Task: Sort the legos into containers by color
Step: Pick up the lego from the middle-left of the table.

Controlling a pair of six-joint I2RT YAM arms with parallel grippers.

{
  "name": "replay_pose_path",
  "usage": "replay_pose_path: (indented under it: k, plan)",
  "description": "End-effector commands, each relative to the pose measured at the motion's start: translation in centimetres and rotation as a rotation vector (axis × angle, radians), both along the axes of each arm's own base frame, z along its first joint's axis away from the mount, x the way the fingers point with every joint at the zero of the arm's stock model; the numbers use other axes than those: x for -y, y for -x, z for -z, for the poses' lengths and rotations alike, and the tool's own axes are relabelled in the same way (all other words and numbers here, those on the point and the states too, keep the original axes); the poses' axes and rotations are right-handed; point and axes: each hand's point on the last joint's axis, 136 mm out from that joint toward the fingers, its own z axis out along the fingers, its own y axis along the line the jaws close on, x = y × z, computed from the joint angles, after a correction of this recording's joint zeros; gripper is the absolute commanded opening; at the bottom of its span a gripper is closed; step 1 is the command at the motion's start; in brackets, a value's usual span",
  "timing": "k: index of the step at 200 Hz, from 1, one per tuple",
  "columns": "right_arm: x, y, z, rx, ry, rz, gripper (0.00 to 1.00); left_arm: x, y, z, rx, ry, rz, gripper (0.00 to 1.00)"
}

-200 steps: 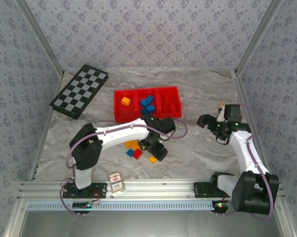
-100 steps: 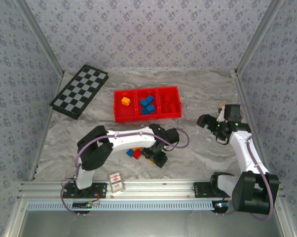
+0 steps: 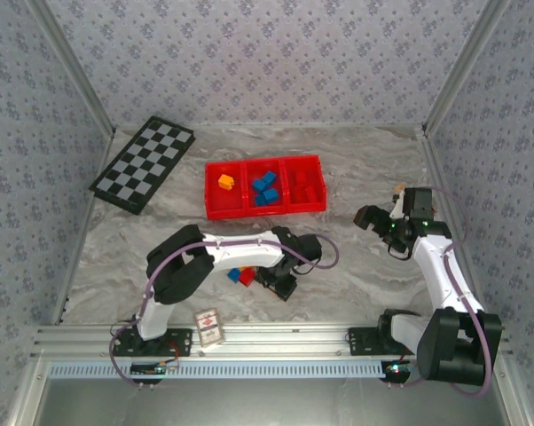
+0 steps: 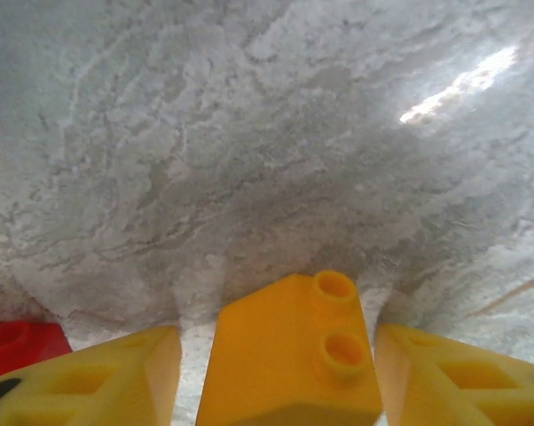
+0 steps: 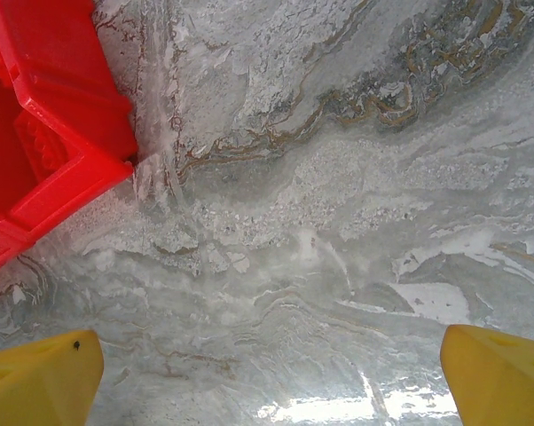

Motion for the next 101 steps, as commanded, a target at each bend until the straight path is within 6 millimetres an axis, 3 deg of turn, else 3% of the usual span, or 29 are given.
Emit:
replay_pose_path:
  k: [1,64,101]
  plan:
    - [-0.4,-0.1,-0.9,0.010,-0.019,-0.004,1.00,-0.3,0.1,0.5,0.006,-0.019,0.001,0.53]
    - [-0.6,-0.5,-1.2,0.016,-0.019,-0.009,1.00,-0.5,-1.4,-1.2,0.073,-0.032,-0.003,0.40]
    - [-0.7,-0.8,-1.5,0.020,-0.018,-0.014,1.00,-2.3,-5.0,-4.7,0.150,-0.017,-0.044,0.39]
